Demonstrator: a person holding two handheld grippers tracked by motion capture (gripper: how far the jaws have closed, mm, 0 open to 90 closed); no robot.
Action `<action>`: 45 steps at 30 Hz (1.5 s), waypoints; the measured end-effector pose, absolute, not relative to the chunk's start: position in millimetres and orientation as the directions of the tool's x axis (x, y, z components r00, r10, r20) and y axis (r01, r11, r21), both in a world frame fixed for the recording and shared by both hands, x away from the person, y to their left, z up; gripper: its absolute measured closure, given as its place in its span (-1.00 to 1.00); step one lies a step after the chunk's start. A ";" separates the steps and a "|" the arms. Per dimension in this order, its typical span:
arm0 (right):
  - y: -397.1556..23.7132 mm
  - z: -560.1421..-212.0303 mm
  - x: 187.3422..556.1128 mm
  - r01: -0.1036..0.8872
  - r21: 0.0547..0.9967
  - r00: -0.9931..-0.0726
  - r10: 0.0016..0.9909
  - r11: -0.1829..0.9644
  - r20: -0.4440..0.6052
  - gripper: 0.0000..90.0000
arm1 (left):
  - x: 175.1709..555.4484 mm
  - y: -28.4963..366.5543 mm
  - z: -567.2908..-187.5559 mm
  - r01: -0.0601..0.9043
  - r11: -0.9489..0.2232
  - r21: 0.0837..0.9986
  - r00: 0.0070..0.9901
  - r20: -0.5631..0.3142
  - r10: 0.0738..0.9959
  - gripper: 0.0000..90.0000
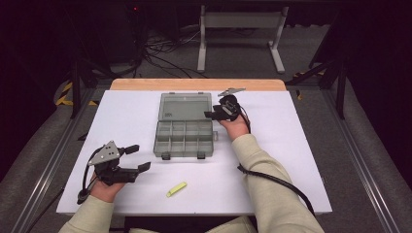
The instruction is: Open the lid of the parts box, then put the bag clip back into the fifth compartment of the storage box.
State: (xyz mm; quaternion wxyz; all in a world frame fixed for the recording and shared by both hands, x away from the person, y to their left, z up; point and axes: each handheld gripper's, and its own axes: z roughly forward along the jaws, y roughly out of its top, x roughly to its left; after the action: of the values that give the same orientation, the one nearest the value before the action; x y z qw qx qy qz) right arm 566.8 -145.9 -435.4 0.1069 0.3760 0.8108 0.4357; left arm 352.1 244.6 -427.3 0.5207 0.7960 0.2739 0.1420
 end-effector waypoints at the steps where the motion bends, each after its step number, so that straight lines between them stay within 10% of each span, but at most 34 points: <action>1: -147.7 -433.3 565.0 0.509 0.793 -0.697 0.701 0.334 0.151 -0.06 | 352.2 244.1 -427.2 0.288 -0.306 0.907 0.810 -0.061 0.583 -0.52; 27: -199.3 -372.1 464.7 0.268 0.919 -0.769 0.638 0.289 0.024 -0.43 | 355.1 217.4 -402.6 0.289 -0.286 0.914 0.850 -0.108 0.515 -0.99; 45: -218.1 -363.6 392.1 0.192 0.937 -0.792 0.610 0.292 -0.028 -0.58 | 344.6 197.3 -388.9 0.248 -0.360 0.900 0.896 -0.071 0.438 -0.81</action>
State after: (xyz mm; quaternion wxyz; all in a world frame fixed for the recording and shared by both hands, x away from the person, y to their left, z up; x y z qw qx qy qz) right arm 392.1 -218.1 -363.6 0.1950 0.2573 0.7796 0.5367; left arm 344.6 197.3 -388.9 0.5256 0.8196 0.2093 0.0908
